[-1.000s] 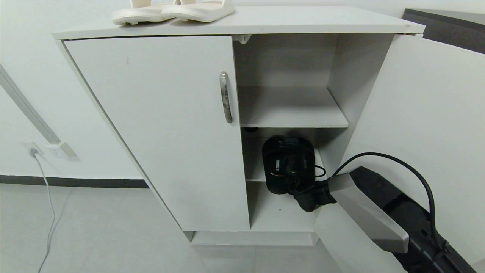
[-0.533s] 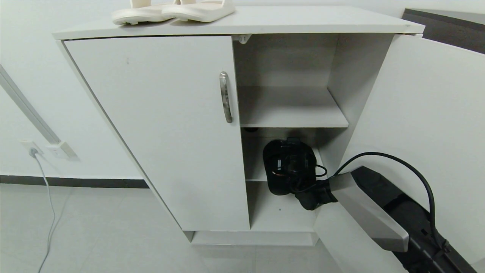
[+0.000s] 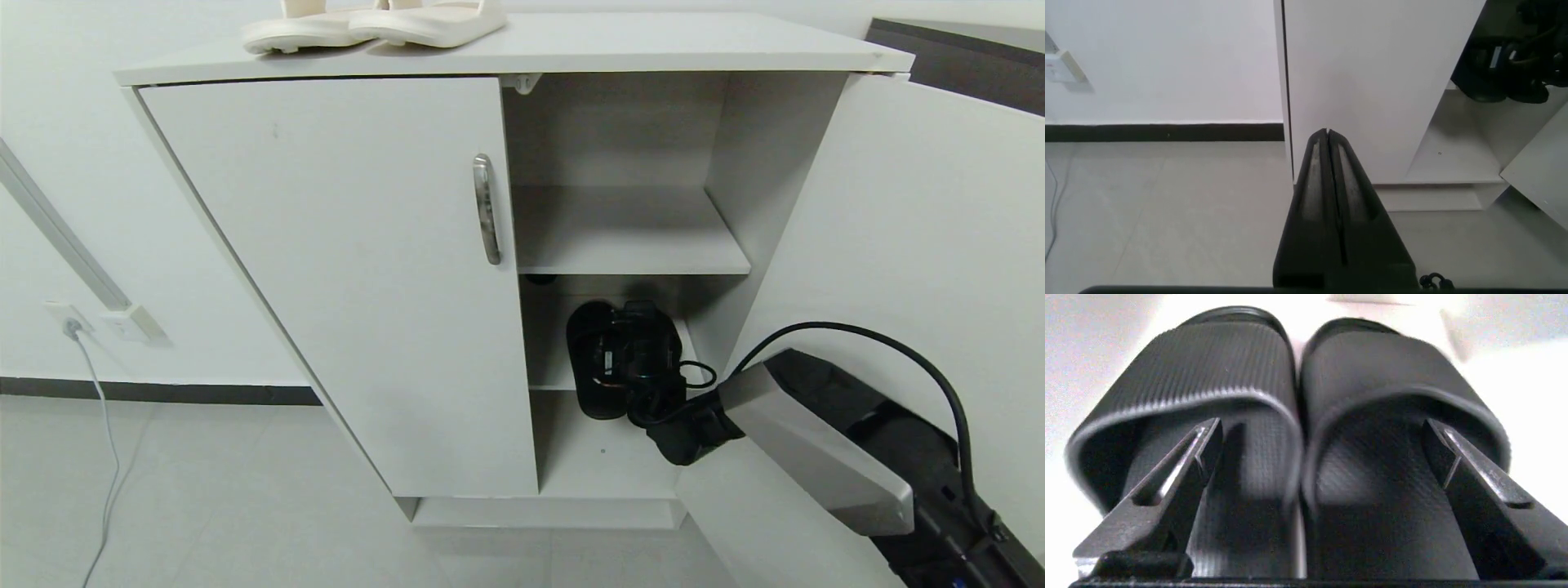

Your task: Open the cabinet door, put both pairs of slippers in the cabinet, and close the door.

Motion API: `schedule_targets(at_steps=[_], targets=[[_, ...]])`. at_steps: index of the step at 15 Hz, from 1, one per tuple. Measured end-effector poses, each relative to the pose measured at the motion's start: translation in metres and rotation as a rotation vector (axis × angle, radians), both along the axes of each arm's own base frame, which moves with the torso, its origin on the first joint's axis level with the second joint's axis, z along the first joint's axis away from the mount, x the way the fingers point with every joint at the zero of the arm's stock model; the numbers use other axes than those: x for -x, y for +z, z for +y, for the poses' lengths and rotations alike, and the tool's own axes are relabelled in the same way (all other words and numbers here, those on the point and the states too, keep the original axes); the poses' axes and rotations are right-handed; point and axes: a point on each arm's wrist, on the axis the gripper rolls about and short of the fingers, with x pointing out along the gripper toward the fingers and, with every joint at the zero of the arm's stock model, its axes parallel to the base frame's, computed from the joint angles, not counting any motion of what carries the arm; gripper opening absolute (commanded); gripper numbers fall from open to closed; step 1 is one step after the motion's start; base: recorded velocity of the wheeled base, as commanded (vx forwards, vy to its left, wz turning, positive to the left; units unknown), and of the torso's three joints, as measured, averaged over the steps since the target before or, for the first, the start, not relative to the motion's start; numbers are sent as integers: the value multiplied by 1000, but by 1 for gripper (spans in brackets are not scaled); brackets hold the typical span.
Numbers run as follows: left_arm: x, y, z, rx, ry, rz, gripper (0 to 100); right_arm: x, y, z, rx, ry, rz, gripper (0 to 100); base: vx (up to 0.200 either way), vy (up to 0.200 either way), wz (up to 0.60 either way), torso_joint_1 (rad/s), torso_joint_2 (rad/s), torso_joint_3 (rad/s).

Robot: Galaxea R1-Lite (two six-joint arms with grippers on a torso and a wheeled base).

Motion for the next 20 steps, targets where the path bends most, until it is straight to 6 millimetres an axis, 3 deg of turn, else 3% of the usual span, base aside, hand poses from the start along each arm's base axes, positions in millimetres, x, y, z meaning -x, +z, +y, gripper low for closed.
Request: schedule_targets(at_steps=[3, 8, 10, 17, 20], targets=[[0, 0, 0, -1, 0, 0, 0, 36, 10, -7, 15, 26, 21, 100, 0, 0, 0, 0, 0, 0], [0, 0, 0, -1, -6, 1, 0, 122, 27, -12, 31, 129, 42, 100, 0, 0, 0, 0, 0, 0], [0, 0, 0, -1, -7, 1, 0, 143, 40, -14, 6, 159, 8, 100, 0, 0, 0, 0, 0, 0], [0, 0, 0, -1, -8, 2, 0, 158, 51, -14, -7, 186, -7, 100, -171, 0, 0, 2, 3, 4], [0, 0, 0, 0, -6, 1, 0, 159, 51, -14, -4, 187, -4, 100, 0, 0, 0, 0, 0, 0]])
